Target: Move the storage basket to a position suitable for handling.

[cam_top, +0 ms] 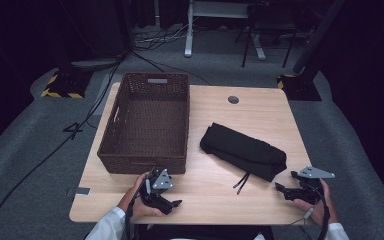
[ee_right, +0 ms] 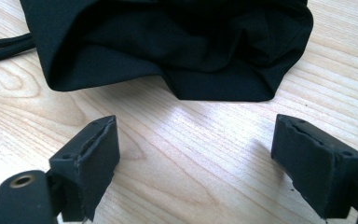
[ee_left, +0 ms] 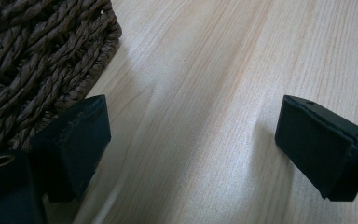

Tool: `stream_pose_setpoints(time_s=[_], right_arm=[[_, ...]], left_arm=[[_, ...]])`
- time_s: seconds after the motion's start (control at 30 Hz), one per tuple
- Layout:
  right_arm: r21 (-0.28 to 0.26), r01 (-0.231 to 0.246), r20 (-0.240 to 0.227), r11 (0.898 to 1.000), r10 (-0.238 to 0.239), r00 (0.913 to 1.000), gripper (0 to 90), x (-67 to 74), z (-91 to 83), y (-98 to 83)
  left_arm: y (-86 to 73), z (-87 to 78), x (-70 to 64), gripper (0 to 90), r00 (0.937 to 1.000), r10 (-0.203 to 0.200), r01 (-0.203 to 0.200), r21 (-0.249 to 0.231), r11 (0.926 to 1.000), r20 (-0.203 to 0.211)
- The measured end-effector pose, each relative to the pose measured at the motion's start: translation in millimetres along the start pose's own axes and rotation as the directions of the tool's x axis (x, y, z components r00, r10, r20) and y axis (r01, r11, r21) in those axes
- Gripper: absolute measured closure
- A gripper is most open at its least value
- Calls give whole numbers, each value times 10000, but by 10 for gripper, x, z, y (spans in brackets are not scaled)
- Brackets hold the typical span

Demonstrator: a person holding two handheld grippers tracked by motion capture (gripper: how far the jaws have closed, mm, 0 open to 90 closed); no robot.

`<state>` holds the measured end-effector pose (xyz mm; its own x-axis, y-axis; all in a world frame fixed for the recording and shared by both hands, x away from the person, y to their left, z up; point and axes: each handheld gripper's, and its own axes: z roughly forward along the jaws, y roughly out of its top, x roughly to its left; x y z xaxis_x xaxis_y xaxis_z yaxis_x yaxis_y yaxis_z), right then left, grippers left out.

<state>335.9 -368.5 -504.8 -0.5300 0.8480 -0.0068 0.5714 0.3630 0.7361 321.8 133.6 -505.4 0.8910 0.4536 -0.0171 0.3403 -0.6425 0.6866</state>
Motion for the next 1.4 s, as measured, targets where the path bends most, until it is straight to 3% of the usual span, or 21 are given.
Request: stream_pose_setpoints(time_s=[0.47, 0.6, 0.8, 0.87, 1.17, 1.27, 1.4], right_arm=[[18, 77, -71, 10000, -77, 9999, 163, -5, 5, 8], [-50, 193, 150, 9998, -192, 9997, 219, -16, -31, 21], [-1238, -120, 22, 9922, 124, 9999, 222, -57, -270, 205], [-1454, 12, 70, 9894, -2, 10000, 226, -30, -277, 288], [-1219, 635, 349, 9905, -596, 9976, 236, 12, -28, 568], [-1290, 533, 221, 9902, -509, 9985, 241, -16, 86, 664], [-1155, 780, 143, 9902, -768, 9969, 243, 23, 211, 791]], left_arm=[[-3, -4, -6, 109, 10000, -42, 42, 16, 10000, -54], [-4, -5, -8, 109, 9999, -62, 62, 15, 10000, -80], [-12, -15, -19, 111, 9998, -136, 136, 27, 9999, -130], [-11, -14, -17, 111, 9999, -124, 124, 31, 9999, -119], [-3, -5, -11, 110, 9999, -87, 88, 21, 10000, -84], [-3, -5, -11, 110, 9999, -89, 89, 20, 10000, -82], [-3, -5, -12, 110, 9999, -83, 84, 21, 10000, -89]])
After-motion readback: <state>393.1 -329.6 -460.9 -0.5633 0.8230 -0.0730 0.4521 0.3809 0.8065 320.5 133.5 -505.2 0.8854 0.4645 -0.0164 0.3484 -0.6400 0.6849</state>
